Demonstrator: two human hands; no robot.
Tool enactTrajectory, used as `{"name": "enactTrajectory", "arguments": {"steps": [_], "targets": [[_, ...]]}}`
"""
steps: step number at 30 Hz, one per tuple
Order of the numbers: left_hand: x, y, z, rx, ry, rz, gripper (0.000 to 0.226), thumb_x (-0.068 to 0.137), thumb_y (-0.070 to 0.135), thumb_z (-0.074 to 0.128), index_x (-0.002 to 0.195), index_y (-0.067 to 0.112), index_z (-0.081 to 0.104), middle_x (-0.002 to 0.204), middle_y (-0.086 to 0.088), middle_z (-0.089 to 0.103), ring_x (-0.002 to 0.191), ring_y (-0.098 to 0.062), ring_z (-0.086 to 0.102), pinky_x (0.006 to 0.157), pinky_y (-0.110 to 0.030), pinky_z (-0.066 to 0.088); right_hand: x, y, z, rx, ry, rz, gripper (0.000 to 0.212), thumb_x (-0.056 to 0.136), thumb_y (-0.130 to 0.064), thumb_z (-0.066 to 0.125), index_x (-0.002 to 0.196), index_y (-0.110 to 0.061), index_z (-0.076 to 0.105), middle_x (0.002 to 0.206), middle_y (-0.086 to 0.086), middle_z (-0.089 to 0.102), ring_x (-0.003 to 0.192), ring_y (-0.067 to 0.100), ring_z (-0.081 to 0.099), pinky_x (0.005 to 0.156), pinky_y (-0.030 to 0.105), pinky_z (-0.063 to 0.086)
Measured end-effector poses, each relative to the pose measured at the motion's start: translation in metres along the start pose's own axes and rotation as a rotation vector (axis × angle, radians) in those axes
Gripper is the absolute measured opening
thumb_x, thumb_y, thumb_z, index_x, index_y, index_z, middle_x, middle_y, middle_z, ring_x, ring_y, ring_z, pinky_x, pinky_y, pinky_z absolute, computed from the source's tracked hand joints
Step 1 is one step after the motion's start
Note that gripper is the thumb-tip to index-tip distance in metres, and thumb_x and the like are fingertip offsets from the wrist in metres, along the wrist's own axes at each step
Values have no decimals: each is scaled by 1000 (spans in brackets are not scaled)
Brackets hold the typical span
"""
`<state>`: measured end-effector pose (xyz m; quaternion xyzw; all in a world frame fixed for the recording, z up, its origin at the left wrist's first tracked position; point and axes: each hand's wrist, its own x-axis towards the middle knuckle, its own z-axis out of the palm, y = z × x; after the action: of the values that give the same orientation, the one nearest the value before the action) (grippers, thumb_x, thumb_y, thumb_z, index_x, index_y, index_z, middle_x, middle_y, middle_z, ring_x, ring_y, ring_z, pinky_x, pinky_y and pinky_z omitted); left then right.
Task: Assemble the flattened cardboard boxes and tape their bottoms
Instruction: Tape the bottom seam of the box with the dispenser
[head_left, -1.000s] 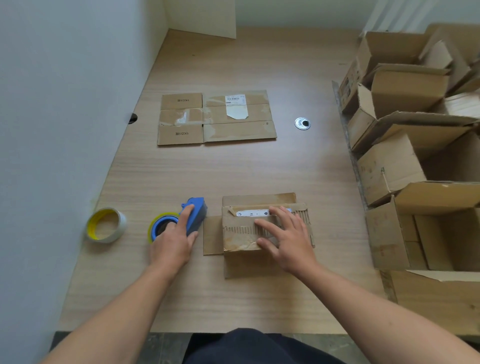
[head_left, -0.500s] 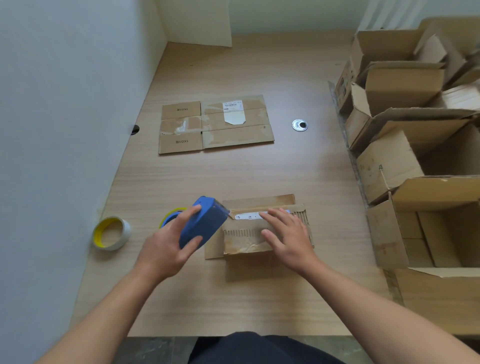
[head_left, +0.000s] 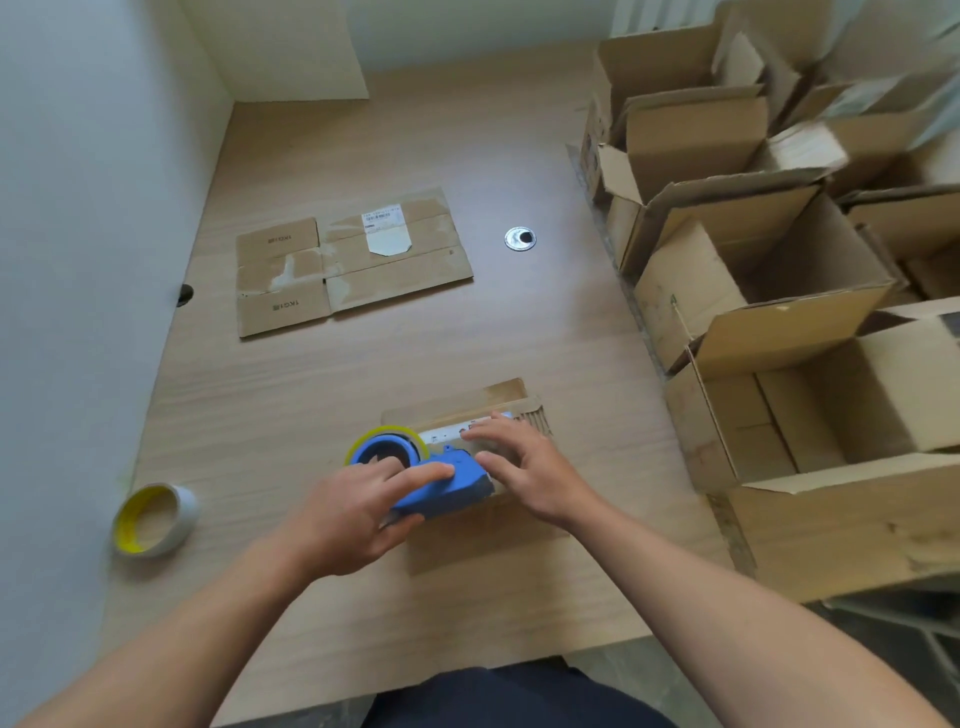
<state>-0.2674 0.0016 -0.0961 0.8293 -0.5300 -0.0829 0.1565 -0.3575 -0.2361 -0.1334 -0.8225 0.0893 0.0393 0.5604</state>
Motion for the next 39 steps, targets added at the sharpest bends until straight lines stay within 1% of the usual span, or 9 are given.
{"name": "enactTrajectory", "arguments": {"steps": [3, 7, 11, 15, 18, 21, 25, 33, 39], "targets": [[3, -1, 0, 7, -24, 9, 55, 86, 43, 52, 140, 39, 39, 81, 8, 56, 62, -15, 54, 50, -26, 47, 2, 6, 3, 23, 29, 29, 12, 96, -13, 64, 104, -9, 73, 131, -2, 62, 142, 13, 38, 118, 33, 24], [3, -1, -7, 35, -30, -37, 55, 86, 45, 50, 140, 38, 41, 80, 9, 56, 66, -11, 51, 51, -21, 41, 2, 5, 2, 211, 112, 82, 9, 95, -9, 65, 93, -8, 73, 120, -2, 67, 131, 10, 51, 99, 10, 37], [-1, -2, -13, 85, -40, 10, 53, 84, 43, 50, 136, 35, 44, 78, 9, 54, 68, -7, 39, 51, -18, 34, 0, 3, -3, 239, 77, 37, 32, 94, -14, 67, 120, -34, 65, 126, -2, 63, 119, 10, 57, 105, 29, 44], [3, 0, -15, 105, -79, 50, 54, 82, 41, 50, 136, 38, 45, 76, 10, 53, 63, -7, 42, 49, -19, 35, 0, -2, -8, 197, -19, -27, 55, 96, -21, 64, 134, -56, 45, 138, -8, 52, 131, 0, 45, 111, 21, 34], [6, 2, -14, 112, -118, 112, 55, 82, 39, 51, 136, 38, 45, 78, 7, 53, 59, -13, 47, 47, -20, 39, 2, -2, -7, 96, -50, -68, 43, 96, -19, 65, 132, -42, 57, 139, -5, 53, 136, 6, 40, 116, 27, 29], [9, 4, -14, 99, -124, 118, 54, 83, 38, 51, 137, 38, 44, 79, 7, 53, 59, -14, 48, 46, -22, 41, 1, 3, -3, 78, -34, -15, 14, 95, -17, 66, 107, -19, 73, 130, -7, 60, 143, 11, 33, 120, 37, 24], [4, 4, -15, 39, -108, 49, 53, 86, 41, 52, 138, 38, 43, 79, 10, 54, 62, -10, 47, 50, -20, 40, 0, 8, 1, 132, 29, 26, 10, 94, -15, 67, 98, -8, 74, 120, -10, 62, 138, 7, 38, 118, 36, 26], [4, 10, -23, -195, -103, -166, 61, 84, 57, 45, 140, 59, 22, 124, 14, 65, 95, -13, 62, 79, -27, 51, 2, 10, 3, 462, 143, 169, 12, 90, -8, 71, 78, -6, 75, 112, -11, 70, 124, -12, 49, 101, 15, 38], [30, 9, -39, -232, -237, -241, 60, 81, 55, 47, 138, 61, 29, 107, 5, 69, 81, -16, 60, 77, -30, 48, 3, 7, 0, 560, 223, 232, 22, 89, -6, 69, 69, -14, 74, 108, -9, 70, 108, -10, 59, 90, 19, 45]]}}
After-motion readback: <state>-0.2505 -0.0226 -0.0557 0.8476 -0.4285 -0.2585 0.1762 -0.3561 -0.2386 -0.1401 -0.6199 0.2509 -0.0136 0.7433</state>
